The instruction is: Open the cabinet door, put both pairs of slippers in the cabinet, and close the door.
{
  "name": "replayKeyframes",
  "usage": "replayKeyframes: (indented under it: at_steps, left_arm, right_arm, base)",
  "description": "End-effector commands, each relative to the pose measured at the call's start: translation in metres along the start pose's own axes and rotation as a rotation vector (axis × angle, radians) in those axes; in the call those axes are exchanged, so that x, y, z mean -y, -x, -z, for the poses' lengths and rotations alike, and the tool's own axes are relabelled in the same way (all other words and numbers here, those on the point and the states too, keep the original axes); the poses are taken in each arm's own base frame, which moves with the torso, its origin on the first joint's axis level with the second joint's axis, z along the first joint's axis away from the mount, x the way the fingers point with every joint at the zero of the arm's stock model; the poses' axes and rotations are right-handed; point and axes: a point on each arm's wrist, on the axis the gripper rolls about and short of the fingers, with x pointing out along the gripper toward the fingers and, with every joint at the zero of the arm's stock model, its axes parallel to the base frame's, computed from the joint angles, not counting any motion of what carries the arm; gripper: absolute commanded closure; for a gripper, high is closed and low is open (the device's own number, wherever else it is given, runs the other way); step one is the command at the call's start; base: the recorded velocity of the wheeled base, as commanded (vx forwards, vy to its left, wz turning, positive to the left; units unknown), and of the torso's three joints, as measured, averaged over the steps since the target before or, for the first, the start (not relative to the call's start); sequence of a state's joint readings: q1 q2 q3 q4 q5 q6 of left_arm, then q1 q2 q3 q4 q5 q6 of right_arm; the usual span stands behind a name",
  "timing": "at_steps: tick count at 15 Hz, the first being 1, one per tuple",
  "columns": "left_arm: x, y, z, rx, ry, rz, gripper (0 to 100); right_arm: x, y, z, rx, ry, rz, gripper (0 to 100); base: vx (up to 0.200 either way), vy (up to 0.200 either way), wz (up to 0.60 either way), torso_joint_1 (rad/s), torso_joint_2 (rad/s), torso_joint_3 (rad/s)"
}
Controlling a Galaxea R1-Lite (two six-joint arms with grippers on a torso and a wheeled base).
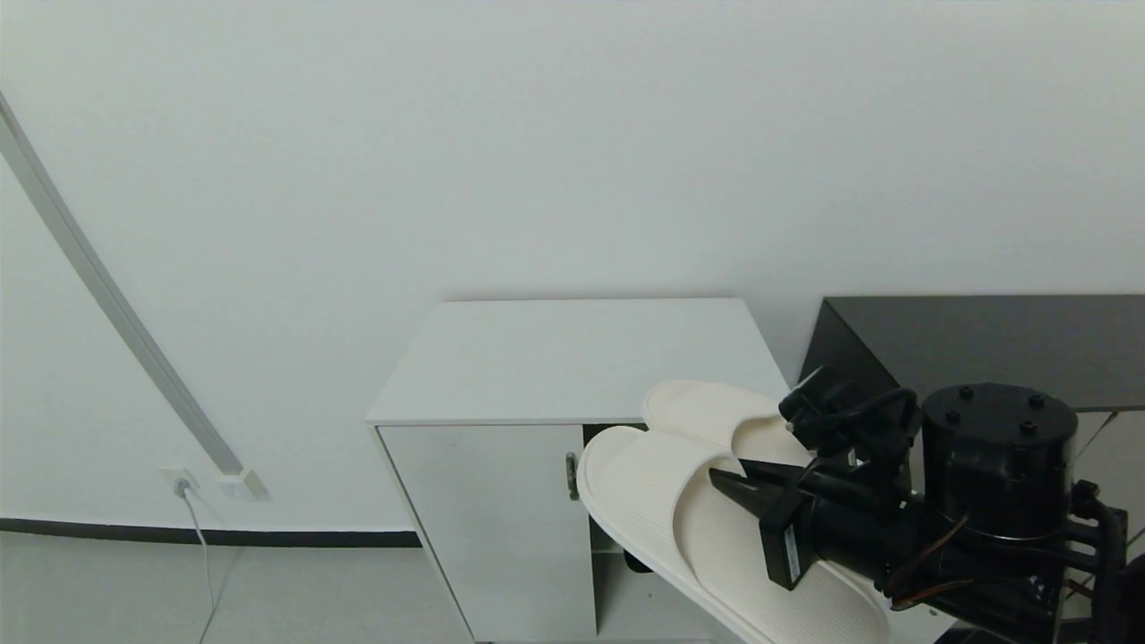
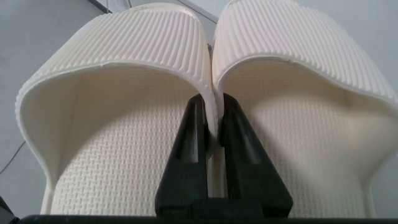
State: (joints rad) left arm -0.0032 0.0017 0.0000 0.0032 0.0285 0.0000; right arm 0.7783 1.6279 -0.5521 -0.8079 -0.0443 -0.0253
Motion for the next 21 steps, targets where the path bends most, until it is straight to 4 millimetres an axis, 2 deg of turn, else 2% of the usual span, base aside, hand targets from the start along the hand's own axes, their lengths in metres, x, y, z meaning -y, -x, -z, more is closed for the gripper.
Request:
replayKeyframes:
  at_steps: [1, 14, 21]
  left_arm:
    - [0.0000, 0.0000, 0.0000, 0.000, 0.000, -0.001, 100]
    - [0.0000, 0.0000, 0.0000, 0.000, 0.000, -0.001, 100]
    - [0.0000, 0.0000, 0.0000, 0.000, 0.005, -0.002, 100]
  right_arm:
    - [-0.0003, -0.0005, 0.0009, -0.004, 0.001, -0.001, 100]
    - [-0.0016, -0.0046, 0.0073, -0.031, -0.001, -0.011, 100]
    - [-0.0036, -0.0058, 0.0055, -0.014, 0.006, -0.014, 100]
  base:
    - [0.000, 0.000, 0.00, 0.000, 0.00, 0.000]
    - [0.000, 0.000, 0.00, -0.154, 0.35, 0.191]
    - [0.000, 0.000, 0.00, -0.218, 0.53, 0.311]
